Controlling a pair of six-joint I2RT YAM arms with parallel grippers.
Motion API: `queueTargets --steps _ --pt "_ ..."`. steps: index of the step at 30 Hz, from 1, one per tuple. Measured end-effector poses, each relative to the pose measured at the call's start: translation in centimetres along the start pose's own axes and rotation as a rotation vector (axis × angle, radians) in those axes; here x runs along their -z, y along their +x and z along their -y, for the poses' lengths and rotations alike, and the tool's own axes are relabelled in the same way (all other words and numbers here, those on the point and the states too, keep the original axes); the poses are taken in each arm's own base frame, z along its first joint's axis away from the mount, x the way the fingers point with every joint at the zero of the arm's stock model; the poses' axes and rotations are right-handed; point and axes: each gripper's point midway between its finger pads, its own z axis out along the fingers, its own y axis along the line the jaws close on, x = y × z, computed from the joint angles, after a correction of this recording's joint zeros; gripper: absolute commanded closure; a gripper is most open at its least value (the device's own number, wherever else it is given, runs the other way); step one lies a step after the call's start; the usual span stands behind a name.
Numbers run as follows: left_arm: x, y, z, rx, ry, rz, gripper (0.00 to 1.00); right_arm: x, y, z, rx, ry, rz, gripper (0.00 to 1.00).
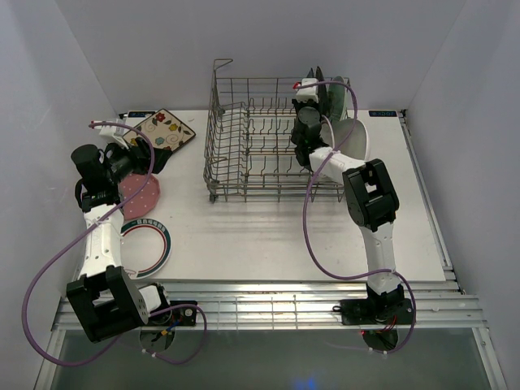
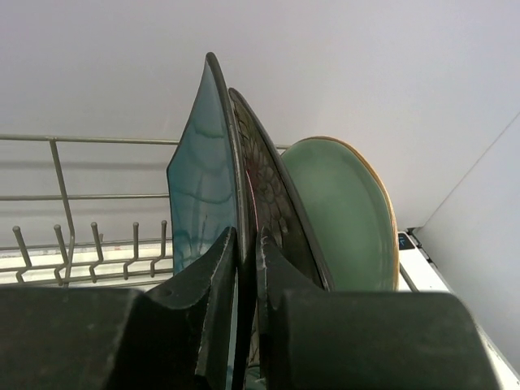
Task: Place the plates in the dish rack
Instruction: Insert the plate into the dish rack.
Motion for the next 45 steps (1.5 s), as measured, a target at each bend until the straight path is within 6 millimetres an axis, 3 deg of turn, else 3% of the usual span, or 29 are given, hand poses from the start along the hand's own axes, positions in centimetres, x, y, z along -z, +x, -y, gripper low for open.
queueTargets --steps 11,20,33,45 --pt "0.0 0.0 0.0 0.0 0.0 0.0 0.02 -1.9 -3.7 -0.1 0.072 -0.034 -0.002 0.92" --pt "0.0 0.0 0.0 0.001 0.0 -0.001 0.02 -2.2 -4.2 -0.8 0.128 -0.104 -0.101 0.92" --pt "0.0 0.3 0.0 0.01 -0.001 -0.009 0.02 -1.7 -3.1 -1.6 0.142 -0.167 -0.212 0.92" --pt "0.1 0.4 0.1 0.014 0.002 -0.014 0.02 -1.6 -0.6 -2.3 0.143 -0.169 -0.316 0.92"
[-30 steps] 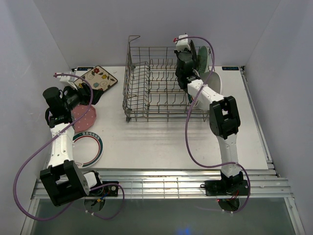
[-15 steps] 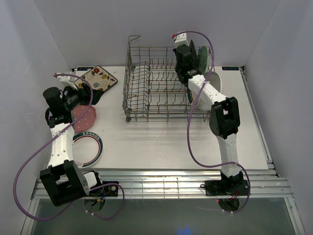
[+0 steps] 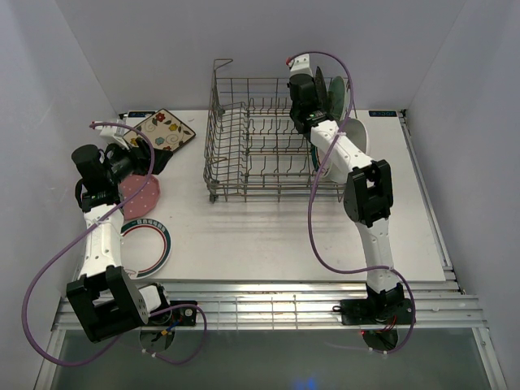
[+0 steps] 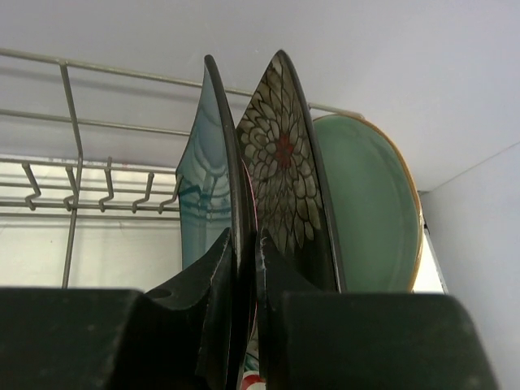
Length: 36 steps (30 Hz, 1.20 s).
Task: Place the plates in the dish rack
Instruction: Insert the plate into the dish rack.
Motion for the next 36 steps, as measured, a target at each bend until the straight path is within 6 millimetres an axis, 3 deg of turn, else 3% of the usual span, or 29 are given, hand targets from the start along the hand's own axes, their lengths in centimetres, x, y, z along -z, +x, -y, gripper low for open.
queueTargets --steps 12,20,24,30,36 --pt "0.0 0.1 0.1 -0.001 0.008 -0.004 0.02 -1.1 2.5 0.0 -0.049 -0.021 -0.064 0.92" --pt "0.0 0.1 0.1 -0.004 0.01 -0.005 0.02 -1.8 2.7 0.5 -0.1 -0.035 -0.069 0.9" --pt "0.0 0.1 0.1 -0.004 0.01 -0.005 0.02 -2.1 2.9 0.7 -0.122 -0.045 -0.074 0.66" --pt "0.0 0.1 0.1 -0.004 0.01 -0.005 0.02 -2.2 1.2 0.6 -0.167 -0.051 -0.025 0.45" --pt "0.0 0.1 0.1 -0.004 0.01 -0.005 0.02 -2.0 0.3 0.9 -0.18 -0.051 -0.003 0.43"
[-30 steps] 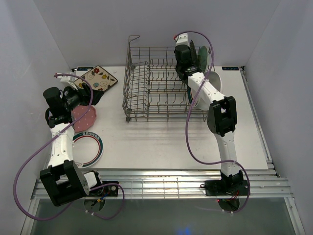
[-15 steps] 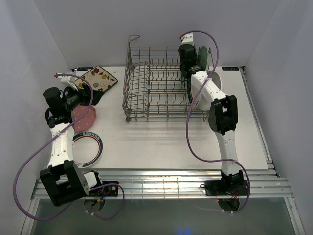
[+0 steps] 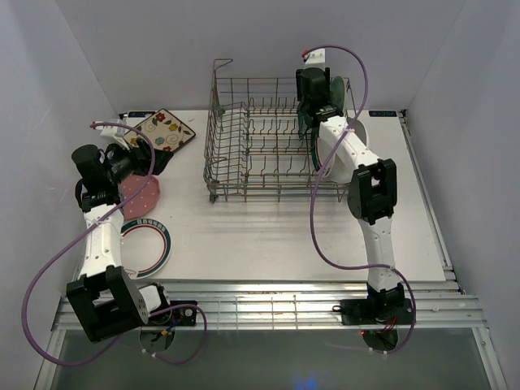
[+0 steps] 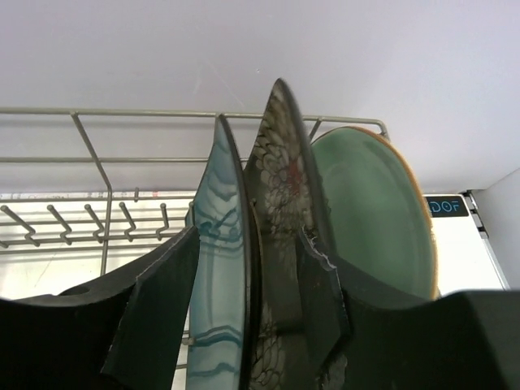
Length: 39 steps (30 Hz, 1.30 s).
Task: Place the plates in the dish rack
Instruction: Insert the plate into the dish rack.
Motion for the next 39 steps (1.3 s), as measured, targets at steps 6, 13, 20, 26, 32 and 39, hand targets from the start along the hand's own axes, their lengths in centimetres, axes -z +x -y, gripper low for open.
queueTargets --steps 6,13,20,26,32,39 --pt "0.0 0.1 0.0 0.0 -0.002 -0.003 0.02 0.9 -1.9 1.0 -0.025 -0.003 0.015 0.36" --pt "0.0 0.3 -0.4 -0.003 -0.023 -0.008 0.02 4.7 -7.2 2.4 -0.127 -0.042 0.076 0.27" --pt "0.1 0.5 -0.9 -0.005 -0.047 -0.014 0.02 9.7 -9.3 3.0 -0.229 -0.121 0.091 0.22" --pt "0.1 0.5 -1.5 -0.002 -0.085 -0.018 0.02 15.4 -5.3 2.2 -0.247 -0.195 0.023 0.2" --pt "0.2 0.5 -1.9 -0.009 -0.104 -0.015 0.02 21.0 -2.0 1.7 -0.273 -0.289 -0.001 0.16" --pt "0.2 0.4 -2.0 -0.01 -0.112 -0.014 0.02 27.2 -0.8 1.5 -0.31 -0.398 0.035 0.15"
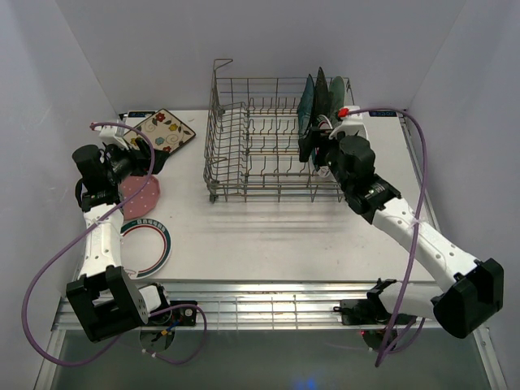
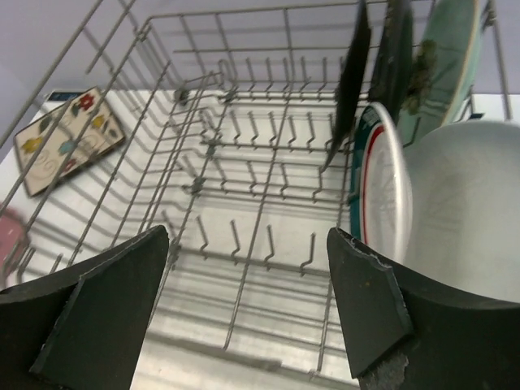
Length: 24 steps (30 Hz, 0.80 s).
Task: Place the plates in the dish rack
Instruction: Insert the plate into the dish rack.
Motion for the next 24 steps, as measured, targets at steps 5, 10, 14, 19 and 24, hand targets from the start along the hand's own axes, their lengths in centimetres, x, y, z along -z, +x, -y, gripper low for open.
queueTargets --steps 5,10,14,19,24 --pt "-0.2 -0.1 -0.7 -0.003 -0.03 0.008 0.02 3.1 2.2 -2.3 0.002 -0.097 -0.017 0.15" --pt "-0.3 -0.1 -1.2 -0.004 -0.05 0.014 0.02 6.1 4.9 -3.6 0.0 -0.179 -0.048 0.12" --pt "-0.4 -0.3 -1.3 -0.01 -0.057 0.023 0.02 8.2 6.0 -4.3 -0.016 -0.24 -0.05 0.02" --pt "-0.4 -0.2 -1.7 -0.013 -0.071 0.028 0.02 10.1 8.4 -4.8 -0.031 -0.302 -0.075 0.03" --pt "-0.5 -0.2 -2.1 -0.01 -0.092 0.031 0.02 11.7 11.8 -4.6 -0.049 -0.348 -0.121 0.04"
